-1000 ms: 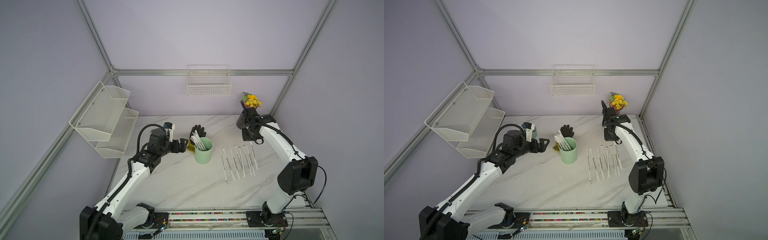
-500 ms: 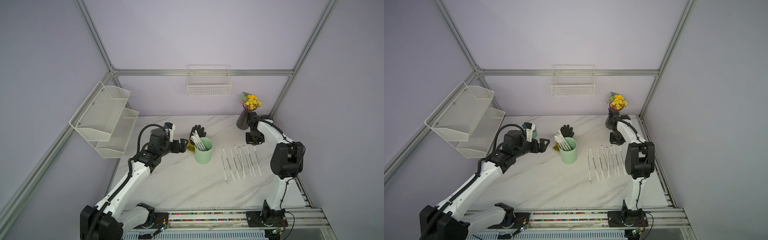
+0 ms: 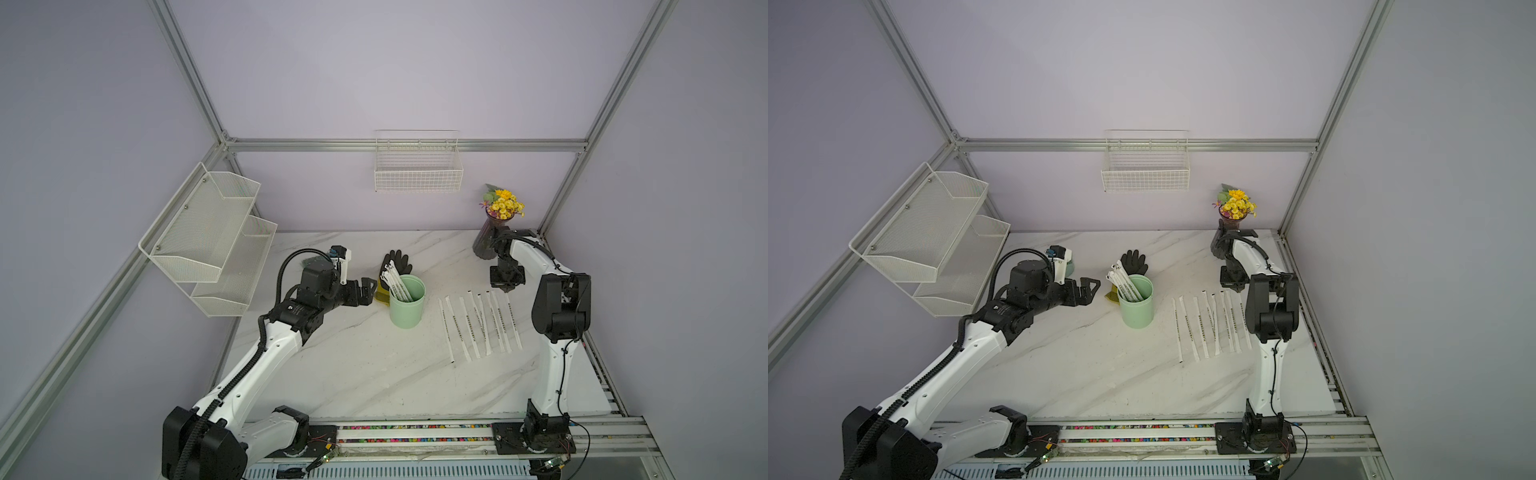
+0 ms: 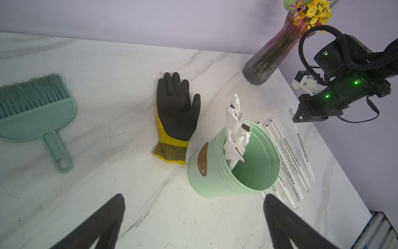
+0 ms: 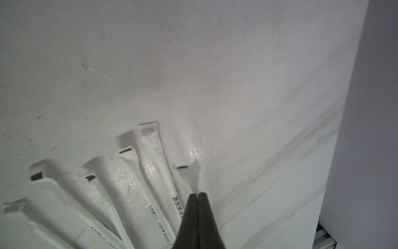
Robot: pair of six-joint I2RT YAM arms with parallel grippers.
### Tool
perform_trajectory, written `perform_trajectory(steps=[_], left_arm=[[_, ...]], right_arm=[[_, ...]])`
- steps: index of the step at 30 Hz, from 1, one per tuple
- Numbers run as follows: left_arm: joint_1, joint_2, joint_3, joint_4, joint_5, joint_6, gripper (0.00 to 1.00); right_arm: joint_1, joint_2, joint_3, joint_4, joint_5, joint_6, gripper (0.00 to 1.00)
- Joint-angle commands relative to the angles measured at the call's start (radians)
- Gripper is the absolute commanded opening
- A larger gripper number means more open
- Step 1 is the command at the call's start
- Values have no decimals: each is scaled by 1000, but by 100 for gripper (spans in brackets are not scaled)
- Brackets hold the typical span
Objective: Take the straws out of the storage container
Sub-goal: Place the straw at the center of the board.
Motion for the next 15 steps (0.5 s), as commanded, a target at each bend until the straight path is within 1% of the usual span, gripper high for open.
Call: perform_trajectory(steps=[1,11,15], left_arm=[[-3,4,-8,29,6,2,100],[-3,9,-6,26,4,1,100],[-3,12,-5,24,5,3,100]], right_arm=[[-11,27,23,-15,-10,-9,0],[-23,61,17,1,-11,-26,0],[-25,61,2,13,-15,-26,4]])
